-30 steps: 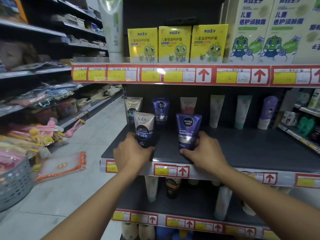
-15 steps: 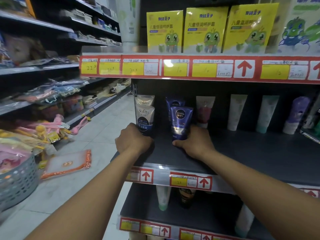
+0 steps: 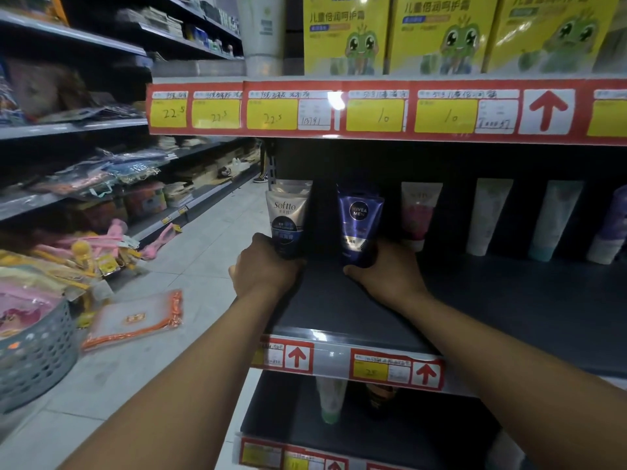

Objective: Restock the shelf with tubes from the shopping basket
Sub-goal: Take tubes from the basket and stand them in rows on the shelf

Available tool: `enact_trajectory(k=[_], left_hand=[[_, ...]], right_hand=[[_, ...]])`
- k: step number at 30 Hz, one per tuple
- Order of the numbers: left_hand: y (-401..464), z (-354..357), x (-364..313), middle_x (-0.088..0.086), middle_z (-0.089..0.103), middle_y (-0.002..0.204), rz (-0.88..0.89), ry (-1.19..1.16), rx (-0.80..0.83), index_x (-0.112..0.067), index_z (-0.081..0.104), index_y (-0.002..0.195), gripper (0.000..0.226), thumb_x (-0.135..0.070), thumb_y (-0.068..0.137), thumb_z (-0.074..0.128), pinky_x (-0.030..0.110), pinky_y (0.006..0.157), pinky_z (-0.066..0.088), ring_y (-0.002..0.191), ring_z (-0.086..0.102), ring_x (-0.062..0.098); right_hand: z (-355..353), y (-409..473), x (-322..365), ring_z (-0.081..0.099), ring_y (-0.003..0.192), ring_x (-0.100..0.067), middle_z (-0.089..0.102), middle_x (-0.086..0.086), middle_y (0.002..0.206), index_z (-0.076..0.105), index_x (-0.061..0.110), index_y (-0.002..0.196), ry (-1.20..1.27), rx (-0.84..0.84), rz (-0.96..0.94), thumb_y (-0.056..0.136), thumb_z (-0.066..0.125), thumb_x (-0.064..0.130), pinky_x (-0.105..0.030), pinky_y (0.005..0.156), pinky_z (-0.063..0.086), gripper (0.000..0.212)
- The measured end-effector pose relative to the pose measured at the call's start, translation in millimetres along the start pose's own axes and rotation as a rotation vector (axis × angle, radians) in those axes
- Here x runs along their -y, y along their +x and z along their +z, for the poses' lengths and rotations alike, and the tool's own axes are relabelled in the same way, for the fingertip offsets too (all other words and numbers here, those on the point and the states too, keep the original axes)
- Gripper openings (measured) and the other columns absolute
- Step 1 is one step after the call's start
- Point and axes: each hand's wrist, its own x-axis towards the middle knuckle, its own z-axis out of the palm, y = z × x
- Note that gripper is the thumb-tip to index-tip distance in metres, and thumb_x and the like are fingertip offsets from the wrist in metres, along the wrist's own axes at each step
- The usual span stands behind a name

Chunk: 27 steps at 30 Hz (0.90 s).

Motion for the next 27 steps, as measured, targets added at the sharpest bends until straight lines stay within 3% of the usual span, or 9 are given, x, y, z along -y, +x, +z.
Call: enact_trajectory(k=[6,13,17,27], left_hand=[[3.7,2.6,-2.2,0.002,0.073,0.112,0.003,0.026,0.015,-0.026,0.060,0.118,0.059,-0.065,0.075,0.071,0.050,0.099,0.049,0.105,0.067,0.031],[5.5,3.5,0.5,0.004,0.071,0.124,0.029,0.036,0.002,-0.023,0.059,0.126,0.061,-0.062,0.082,0.075,0.048,0.100,0.047,0.114,0.065,0.033],[7.6,4.9,2.2,0.005,0.070,0.128,0.023,0.036,0.005,-0.023,0.057,0.130,0.067,-0.063,0.081,0.078,0.048,0.099,0.047,0.117,0.065,0.032],[7.8,5.1,2.4,0.005,0.070,0.125,0.030,0.039,0.009,-0.023,0.055,0.130,0.061,-0.060,0.084,0.071,0.051,0.102,0.047,0.116,0.064,0.033]], right_hand=[[-1.4,-0.8,0.2,0.067,0.109,-0.023,0.072,-0.003,0.120,0.069,0.019,0.123,0.011,-0.014,0.011,0.082,0.086,0.038,-0.022,0.080,0.041,0.048],[-1.2,0.1,-0.2,0.068,0.109,-0.025,0.073,-0.004,0.118,0.070,0.020,0.119,0.012,-0.025,0.036,0.082,0.084,0.036,-0.025,0.083,0.047,0.043],[-2.8,-0.9,1.3,0.067,0.110,-0.025,0.072,-0.006,0.120,0.069,0.016,0.120,0.007,-0.021,0.037,0.084,0.084,0.035,-0.022,0.079,0.040,0.043],[-1.6,0.0,0.7,0.068,0.111,-0.026,0.073,-0.006,0.121,0.070,0.016,0.120,0.015,-0.023,0.029,0.085,0.083,0.034,-0.023,0.082,0.042,0.041]])
